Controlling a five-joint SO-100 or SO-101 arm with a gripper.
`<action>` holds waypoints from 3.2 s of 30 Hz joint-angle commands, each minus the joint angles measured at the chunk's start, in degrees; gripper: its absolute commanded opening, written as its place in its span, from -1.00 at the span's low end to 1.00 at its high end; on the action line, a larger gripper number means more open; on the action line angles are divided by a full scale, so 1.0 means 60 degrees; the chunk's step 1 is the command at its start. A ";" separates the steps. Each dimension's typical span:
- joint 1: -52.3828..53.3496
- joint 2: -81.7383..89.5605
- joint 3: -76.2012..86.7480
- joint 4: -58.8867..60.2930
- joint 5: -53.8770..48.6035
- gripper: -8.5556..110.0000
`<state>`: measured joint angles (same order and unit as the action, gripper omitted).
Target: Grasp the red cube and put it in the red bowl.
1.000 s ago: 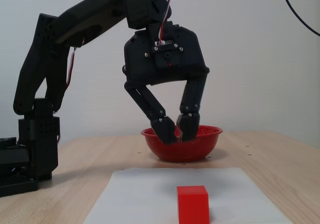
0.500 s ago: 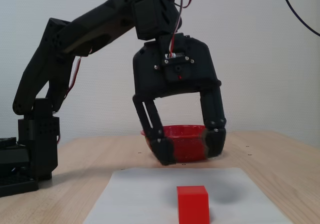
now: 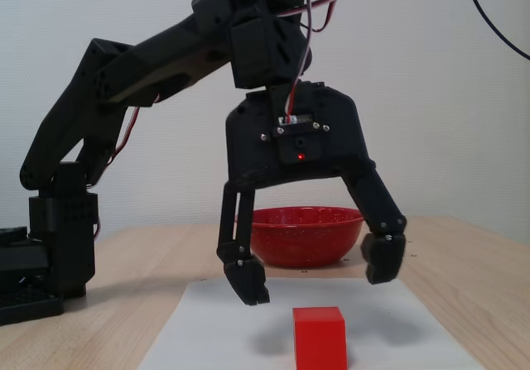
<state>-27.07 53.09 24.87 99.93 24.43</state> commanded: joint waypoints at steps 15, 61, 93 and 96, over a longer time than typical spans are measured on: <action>0.0161 -0.0337 -0.1772 -0.0322 -0.0146 -0.07; -0.0059 -0.1743 -0.2607 -0.1421 0.0381 -0.21; -0.0073 -0.1143 -0.3325 0.0615 0.0293 -0.85; -0.0073 -0.0615 -0.2827 0.0732 0.0234 -0.85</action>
<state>-26.89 38.23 10.20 103.36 26.72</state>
